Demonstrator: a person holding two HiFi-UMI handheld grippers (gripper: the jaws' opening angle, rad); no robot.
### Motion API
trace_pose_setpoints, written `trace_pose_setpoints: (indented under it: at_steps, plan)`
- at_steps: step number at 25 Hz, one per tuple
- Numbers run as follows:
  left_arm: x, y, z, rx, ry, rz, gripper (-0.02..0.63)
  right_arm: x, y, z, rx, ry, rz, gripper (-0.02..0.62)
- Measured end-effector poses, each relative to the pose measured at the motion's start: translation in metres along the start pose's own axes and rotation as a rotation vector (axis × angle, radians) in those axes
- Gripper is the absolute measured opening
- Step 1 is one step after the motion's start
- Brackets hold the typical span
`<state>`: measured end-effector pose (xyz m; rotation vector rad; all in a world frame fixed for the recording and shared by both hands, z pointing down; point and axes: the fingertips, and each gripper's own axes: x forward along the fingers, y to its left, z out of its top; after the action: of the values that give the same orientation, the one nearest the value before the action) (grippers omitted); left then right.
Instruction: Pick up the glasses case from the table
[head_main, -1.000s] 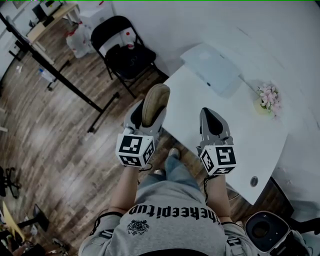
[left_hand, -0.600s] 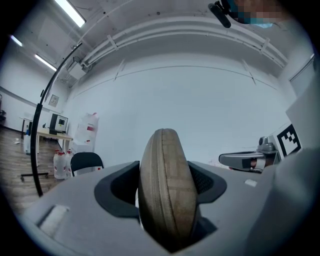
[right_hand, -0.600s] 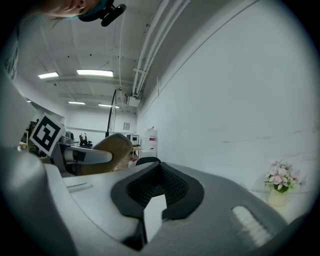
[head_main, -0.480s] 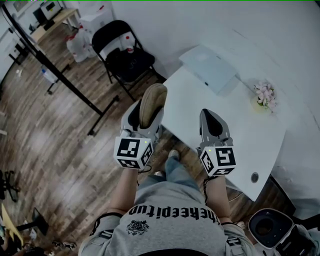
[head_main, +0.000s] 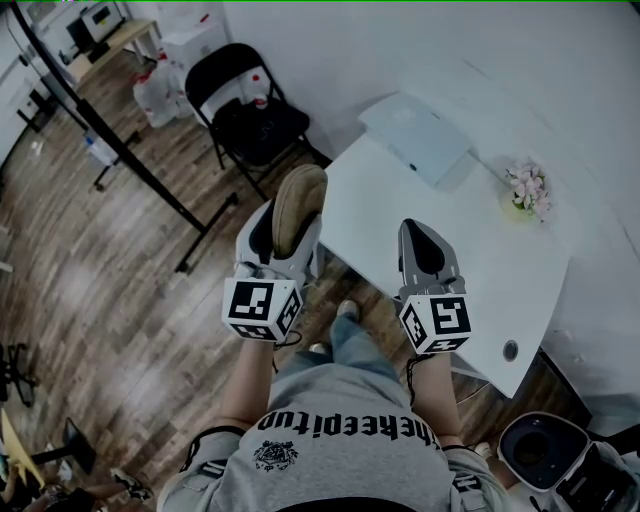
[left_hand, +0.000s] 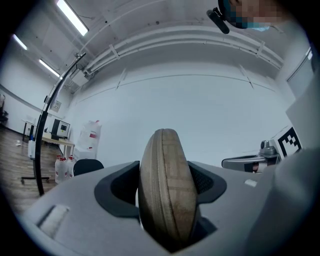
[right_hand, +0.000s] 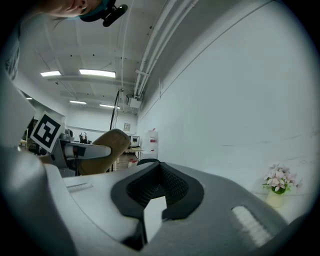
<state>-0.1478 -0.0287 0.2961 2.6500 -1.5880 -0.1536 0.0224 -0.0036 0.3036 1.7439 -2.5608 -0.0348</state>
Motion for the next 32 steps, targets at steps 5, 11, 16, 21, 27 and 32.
trace_pose_setpoints:
  at_steps: [5, 11, 16, 21, 27, 32]
  plan:
    - [-0.007, 0.003, 0.004, 0.013, -0.018, 0.007, 0.299, -0.002, 0.004, 0.003, -0.001, -0.012, -0.006, 0.003]
    - [-0.014, 0.005, 0.006, 0.01, -0.032, 0.014, 0.299, -0.005, 0.009, 0.005, -0.013, -0.018, -0.004, 0.003]
    - [-0.018, 0.006, 0.009, 0.01, -0.04, 0.015, 0.299, -0.007, 0.012, 0.006, -0.016, -0.017, -0.009, 0.003]
    - [-0.022, 0.006, 0.01, 0.01, -0.042, 0.011, 0.299, -0.008, 0.017, 0.006, -0.023, -0.009, -0.005, 0.003]
    - [-0.023, 0.003, 0.01, 0.007, -0.047, 0.006, 0.299, -0.011, 0.018, 0.007, -0.032, -0.01, -0.004, 0.003]
    - [-0.023, 0.004, 0.01, 0.007, -0.052, 0.005, 0.299, -0.009, 0.019, 0.006, -0.036, -0.009, 0.001, 0.003]
